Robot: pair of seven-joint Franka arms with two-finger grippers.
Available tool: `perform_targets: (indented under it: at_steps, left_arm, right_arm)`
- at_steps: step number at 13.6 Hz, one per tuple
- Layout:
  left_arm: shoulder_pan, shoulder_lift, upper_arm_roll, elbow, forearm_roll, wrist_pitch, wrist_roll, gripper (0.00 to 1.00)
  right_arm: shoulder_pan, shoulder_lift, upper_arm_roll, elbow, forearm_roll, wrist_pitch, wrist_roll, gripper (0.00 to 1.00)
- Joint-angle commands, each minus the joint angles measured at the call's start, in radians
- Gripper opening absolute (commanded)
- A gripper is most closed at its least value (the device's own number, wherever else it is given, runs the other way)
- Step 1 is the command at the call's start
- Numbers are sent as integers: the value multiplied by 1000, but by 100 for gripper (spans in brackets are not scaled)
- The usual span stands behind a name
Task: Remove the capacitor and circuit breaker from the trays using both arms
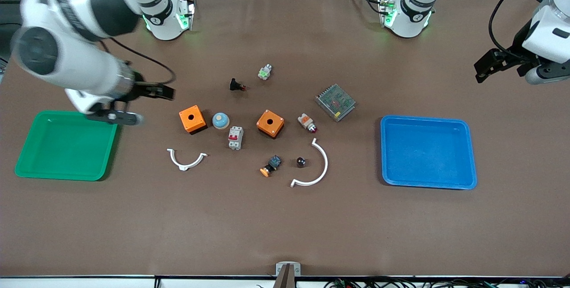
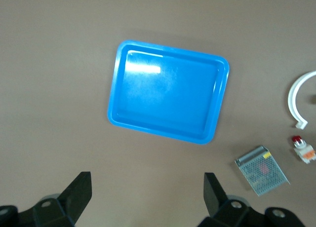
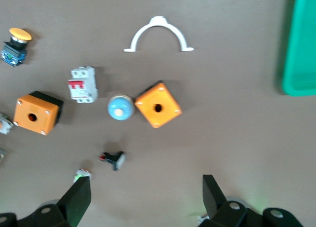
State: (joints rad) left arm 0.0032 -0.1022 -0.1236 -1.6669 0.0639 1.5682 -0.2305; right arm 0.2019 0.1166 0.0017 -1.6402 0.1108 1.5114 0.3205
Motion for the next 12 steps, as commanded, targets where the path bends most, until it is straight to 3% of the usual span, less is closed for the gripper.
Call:
perform_targets:
  at_steps: [1, 6, 12]
  left_arm:
    - [14, -43, -11, -25, -24, -71, 49, 100]
    - [15, -31, -2, -5, -27, -44, 106, 100]
    - [1, -19, -16, -4, -29, -13, 82, 100]
  right_arm:
    - [-126, -37, 17, -33, 7, -14, -160, 100]
    - [-170, -60, 18, -20, -23, -2, -210, 100]
    - [-164, -48, 23, 100, -48, 35, -212, 100]
